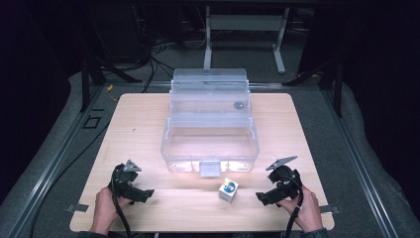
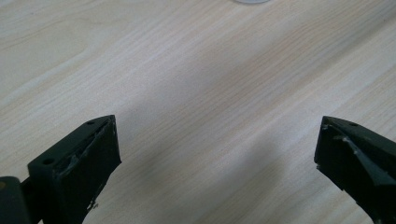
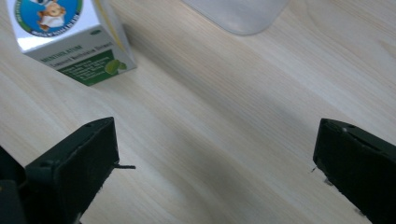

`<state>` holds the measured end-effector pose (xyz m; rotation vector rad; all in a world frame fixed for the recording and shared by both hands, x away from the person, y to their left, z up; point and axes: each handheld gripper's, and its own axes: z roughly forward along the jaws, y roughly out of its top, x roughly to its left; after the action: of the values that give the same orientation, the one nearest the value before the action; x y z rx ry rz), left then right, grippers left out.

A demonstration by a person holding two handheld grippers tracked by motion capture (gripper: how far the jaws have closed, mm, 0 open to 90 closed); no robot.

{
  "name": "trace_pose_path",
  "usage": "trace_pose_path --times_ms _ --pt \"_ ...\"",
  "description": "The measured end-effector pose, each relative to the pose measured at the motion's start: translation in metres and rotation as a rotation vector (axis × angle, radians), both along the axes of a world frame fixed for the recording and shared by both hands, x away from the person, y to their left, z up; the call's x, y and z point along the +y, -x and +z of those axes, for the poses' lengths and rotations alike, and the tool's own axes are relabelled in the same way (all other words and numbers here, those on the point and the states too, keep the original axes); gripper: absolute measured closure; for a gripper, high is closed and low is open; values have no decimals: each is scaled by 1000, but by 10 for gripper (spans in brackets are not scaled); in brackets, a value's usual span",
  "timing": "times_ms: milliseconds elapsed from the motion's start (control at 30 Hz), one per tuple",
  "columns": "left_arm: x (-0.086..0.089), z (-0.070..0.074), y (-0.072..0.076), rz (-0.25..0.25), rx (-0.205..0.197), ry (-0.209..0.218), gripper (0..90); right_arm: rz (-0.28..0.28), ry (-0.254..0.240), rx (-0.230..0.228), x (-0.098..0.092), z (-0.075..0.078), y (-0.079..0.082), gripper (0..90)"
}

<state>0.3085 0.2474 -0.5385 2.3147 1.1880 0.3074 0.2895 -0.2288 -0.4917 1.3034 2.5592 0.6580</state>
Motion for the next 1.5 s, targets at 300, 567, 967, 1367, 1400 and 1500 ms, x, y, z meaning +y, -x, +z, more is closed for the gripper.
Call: trace_pose_path --times_ms 300,567,967,1367,1400,1500 --pt "1 0 0 -7 2 -3 1 105 63 47 33 8 -8 0" --pt "0 0 0 -11 -2 -3 1 191 122 76 62 12 -11 0" --pt "0 0 0 -11 6 0 1 300 204 106 107 15 -19 26" --pt "-2 -2 -1 -23 12 -9 10 335 260 126 134 7 -28 221" --pt "-2 -2 -1 -20 9 -9 11 333 244 128 135 5 -29 234" --pt "-1 -2 -1 -28 17 -10 14 346 208 149 136 -1 -33 274"
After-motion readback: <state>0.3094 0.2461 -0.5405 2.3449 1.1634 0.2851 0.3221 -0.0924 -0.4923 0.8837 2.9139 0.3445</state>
